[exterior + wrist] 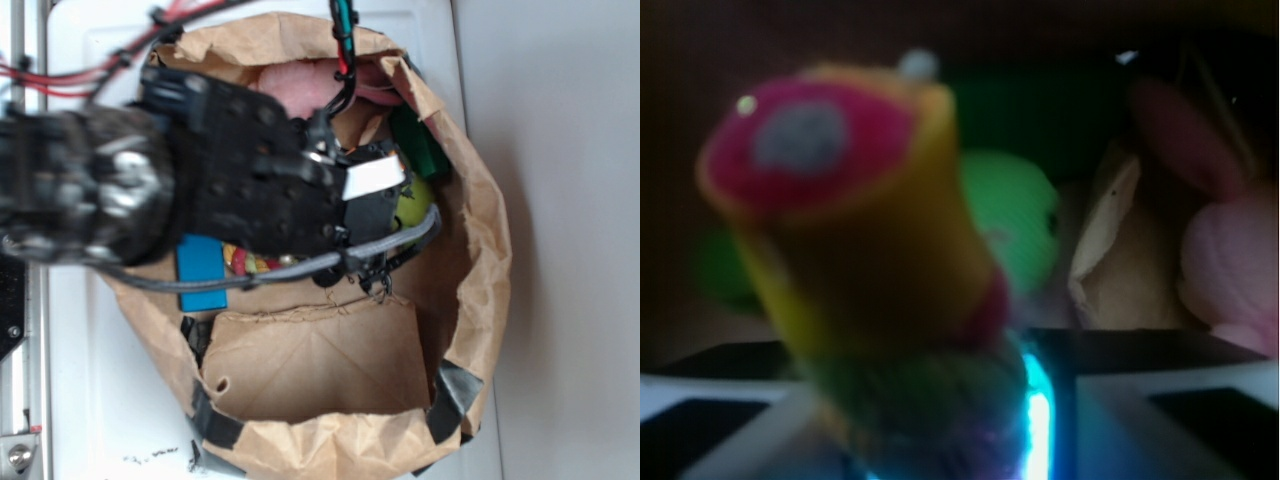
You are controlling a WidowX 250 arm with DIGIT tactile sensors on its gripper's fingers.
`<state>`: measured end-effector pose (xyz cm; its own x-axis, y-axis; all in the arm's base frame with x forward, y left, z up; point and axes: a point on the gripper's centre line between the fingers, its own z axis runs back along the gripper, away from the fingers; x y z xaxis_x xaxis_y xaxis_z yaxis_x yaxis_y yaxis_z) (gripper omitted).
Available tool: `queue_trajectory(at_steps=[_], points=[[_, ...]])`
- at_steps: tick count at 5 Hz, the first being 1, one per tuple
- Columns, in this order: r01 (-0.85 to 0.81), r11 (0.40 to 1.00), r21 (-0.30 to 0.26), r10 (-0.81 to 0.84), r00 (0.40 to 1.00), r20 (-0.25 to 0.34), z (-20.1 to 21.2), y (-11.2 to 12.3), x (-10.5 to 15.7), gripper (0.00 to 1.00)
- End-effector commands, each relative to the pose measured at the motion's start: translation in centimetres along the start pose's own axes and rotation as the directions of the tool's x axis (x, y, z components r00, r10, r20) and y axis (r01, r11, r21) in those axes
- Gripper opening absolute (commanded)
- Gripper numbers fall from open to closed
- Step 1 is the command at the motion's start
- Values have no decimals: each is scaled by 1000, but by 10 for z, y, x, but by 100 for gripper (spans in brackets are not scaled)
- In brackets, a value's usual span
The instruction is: Grab the multicolored rope.
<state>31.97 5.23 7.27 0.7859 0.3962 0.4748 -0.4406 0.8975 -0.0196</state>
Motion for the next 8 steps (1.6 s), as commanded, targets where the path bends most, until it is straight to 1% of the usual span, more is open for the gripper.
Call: queue_trajectory(at_steps=[1, 2, 3, 4, 5, 6, 7, 8], points=[[9, 995, -103, -9, 1000, -6, 53, -7, 16, 0], [18, 994, -111, -23, 999, -48, 72, -12, 18, 0], [35, 990, -135, -48, 994, -94, 86, -16, 21, 0], [76, 986, -146, -99, 983, -156, 106, -20, 17, 0], [89, 987, -132, -113, 975, -193, 121, -23, 14, 0], [95, 989, -111, -120, 959, -256, 126, -26, 14, 0], [102, 986, -131, -136, 950, -282, 138, -24, 13, 0], [100, 984, -151, -136, 959, -249, 147, -19, 15, 0]])
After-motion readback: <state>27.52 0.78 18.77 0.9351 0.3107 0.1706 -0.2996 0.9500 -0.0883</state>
